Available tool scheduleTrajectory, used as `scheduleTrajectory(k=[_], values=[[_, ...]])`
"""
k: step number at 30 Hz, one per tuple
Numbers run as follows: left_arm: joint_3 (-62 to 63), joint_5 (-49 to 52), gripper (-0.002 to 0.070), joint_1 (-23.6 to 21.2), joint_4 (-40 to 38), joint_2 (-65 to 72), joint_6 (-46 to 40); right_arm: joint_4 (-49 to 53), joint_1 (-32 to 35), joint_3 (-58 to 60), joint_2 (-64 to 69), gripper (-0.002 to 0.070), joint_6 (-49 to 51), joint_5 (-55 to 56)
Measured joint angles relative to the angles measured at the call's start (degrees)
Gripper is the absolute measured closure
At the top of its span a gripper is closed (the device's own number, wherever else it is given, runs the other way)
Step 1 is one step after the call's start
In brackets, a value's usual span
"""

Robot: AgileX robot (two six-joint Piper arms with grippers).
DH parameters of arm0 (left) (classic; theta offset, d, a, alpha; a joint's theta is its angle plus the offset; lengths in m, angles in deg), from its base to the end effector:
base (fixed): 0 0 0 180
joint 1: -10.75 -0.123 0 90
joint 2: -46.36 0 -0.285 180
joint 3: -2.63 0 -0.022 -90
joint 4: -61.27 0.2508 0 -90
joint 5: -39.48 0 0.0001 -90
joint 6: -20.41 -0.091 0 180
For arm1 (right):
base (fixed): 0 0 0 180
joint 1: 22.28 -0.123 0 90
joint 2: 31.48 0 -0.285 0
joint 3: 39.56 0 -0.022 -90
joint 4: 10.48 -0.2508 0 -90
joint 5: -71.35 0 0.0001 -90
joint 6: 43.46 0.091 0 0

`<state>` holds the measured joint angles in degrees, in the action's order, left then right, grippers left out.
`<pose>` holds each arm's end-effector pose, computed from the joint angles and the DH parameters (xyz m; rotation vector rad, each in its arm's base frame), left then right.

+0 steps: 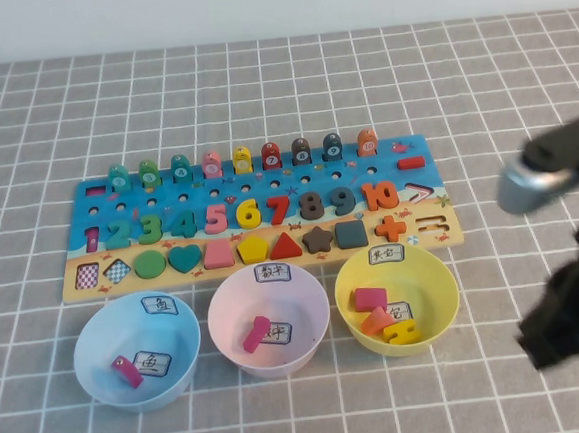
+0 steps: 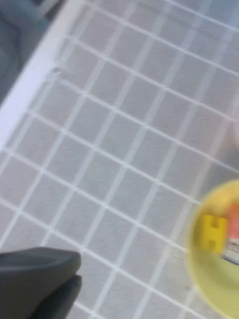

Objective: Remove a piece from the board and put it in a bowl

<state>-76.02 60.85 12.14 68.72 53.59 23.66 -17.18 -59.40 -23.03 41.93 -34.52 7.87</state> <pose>0.0528 0.0030 0.1720 0.0503 1.8686 0.0719 0.1617 0.1343 0.3375 -0.6286 2.6590 0.3997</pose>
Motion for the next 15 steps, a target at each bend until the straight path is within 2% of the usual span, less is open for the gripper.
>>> scheduleTrajectory(k=[6,10,15], values=[[0.0,0.0,0.0677,0.0,0.0,0.0,0.0,-0.15,0.0,8.35,-7.51,0.0692,-3.69,2.78],[0.0,0.0,0.0677,0.0,0.0,0.0,0.0,-0.03,0.0,15.74,-10.12,0.0692,-4.17,10.53],[0.0,0.0,0.0677,0.0,0.0,0.0,0.0,1.99,0.67,27.12,-12.26,0.0692,-4.3,26.5]])
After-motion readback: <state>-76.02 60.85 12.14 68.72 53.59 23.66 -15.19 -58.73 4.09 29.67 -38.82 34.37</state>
